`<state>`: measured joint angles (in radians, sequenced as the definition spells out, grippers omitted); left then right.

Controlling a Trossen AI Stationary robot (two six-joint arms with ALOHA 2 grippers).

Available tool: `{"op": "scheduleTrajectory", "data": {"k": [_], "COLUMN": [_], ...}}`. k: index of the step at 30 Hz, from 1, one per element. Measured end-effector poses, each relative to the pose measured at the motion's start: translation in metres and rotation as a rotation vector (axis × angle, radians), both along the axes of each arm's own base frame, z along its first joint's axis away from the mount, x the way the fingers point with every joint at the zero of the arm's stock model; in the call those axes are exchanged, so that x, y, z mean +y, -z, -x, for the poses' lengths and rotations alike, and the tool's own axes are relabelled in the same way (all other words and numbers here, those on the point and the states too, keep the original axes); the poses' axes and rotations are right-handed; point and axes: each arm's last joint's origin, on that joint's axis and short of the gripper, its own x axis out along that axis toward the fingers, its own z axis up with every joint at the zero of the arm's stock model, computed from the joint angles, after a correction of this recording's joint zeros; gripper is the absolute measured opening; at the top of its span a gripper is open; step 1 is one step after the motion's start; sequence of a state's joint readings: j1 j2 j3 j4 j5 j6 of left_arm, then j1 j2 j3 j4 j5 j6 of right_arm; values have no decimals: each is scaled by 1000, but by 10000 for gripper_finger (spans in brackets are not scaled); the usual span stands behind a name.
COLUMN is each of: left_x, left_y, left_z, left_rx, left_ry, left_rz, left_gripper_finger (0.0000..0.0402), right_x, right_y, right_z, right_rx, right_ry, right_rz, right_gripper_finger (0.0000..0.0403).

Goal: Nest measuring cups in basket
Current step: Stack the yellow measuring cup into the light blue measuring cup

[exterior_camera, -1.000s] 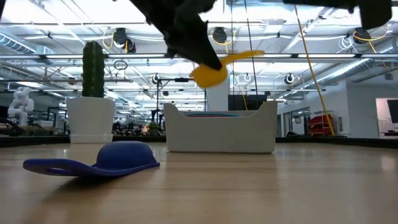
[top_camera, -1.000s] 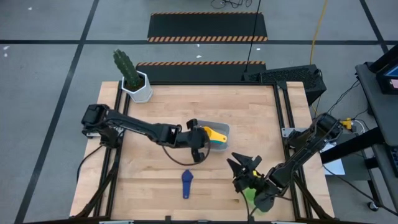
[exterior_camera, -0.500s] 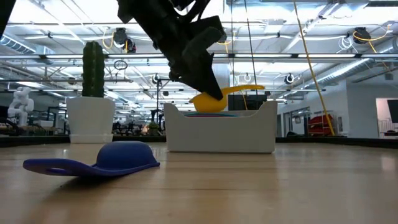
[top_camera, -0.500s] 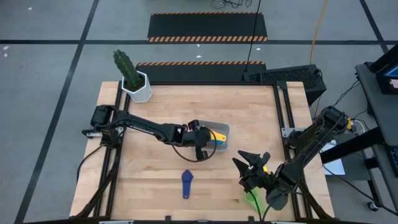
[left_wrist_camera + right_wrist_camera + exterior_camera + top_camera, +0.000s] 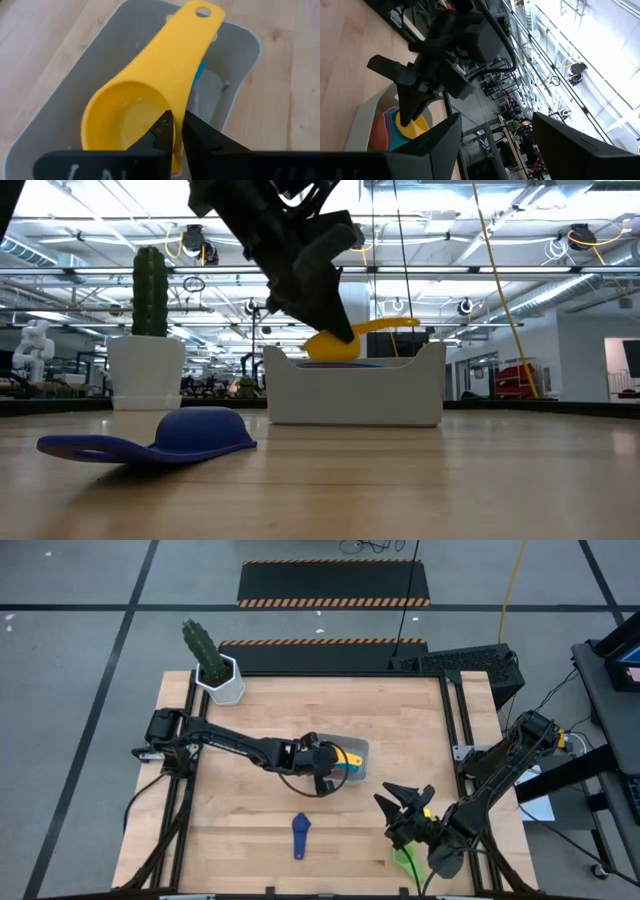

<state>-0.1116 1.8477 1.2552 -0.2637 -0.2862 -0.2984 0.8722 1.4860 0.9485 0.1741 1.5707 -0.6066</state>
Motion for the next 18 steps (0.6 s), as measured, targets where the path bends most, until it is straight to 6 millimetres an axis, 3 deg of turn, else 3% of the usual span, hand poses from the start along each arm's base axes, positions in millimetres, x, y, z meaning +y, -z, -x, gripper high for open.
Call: {"op": "scheduleTrajectory", "data": {"k": [6,18], "left_x": [0,0], "left_y": [6,5], "left_z": [4,1], "left_rx": [23,-11], "left_ry": [-3,0], "left_rz": [-2,1], "left_gripper_finger": [66,69], "right_x": [0,0], "right_y": [0,0], "right_z": [0,0], "right_rx": [0,-2], "right_ry": [0,-1], "right_rz": [-1,-3], "right_gripper_finger": [238,238]}}
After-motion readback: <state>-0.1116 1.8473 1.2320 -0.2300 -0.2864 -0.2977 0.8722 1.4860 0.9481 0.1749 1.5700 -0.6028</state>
